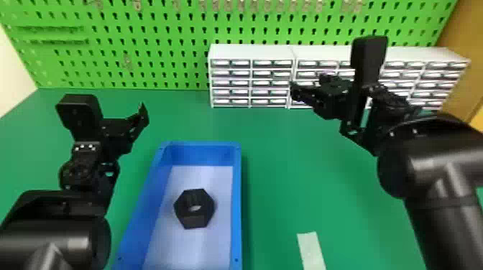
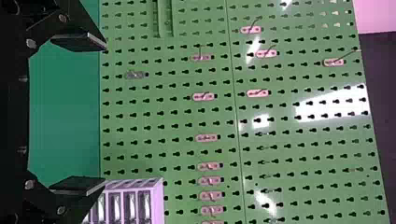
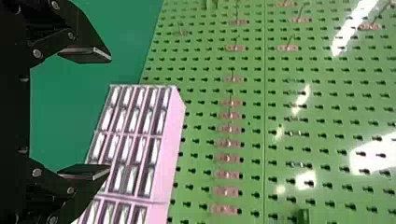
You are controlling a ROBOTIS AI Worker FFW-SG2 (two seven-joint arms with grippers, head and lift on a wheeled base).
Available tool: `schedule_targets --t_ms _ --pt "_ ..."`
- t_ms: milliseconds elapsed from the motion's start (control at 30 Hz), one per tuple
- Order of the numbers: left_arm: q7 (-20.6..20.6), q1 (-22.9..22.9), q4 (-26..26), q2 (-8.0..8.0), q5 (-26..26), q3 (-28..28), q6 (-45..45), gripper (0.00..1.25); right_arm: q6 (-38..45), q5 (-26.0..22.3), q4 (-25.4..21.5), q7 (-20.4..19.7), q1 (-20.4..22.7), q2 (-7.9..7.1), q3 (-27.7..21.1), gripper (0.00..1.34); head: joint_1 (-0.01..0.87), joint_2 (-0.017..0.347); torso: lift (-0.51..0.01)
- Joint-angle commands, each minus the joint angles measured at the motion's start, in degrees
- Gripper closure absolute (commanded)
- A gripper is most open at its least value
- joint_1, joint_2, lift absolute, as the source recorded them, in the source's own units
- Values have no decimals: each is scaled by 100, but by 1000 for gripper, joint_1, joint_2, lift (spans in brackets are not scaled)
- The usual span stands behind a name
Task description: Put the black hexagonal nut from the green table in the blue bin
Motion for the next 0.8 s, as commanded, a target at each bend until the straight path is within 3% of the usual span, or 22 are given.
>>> schedule_targets --t_ms 0,467,767 --pt "0 5 0 0 0 -6 7 248 -394 38 51 -142 198 46 -100 432 686 51 -96" --pt "9 23 35 0 18 -33 7 246 -1722 187 385 -669 725 204 -249 432 686 51 -96" --pt "0 31 158 0 158 -33 -63 246 -2477 275 675 -704 945 344 -390 432 686 51 -96"
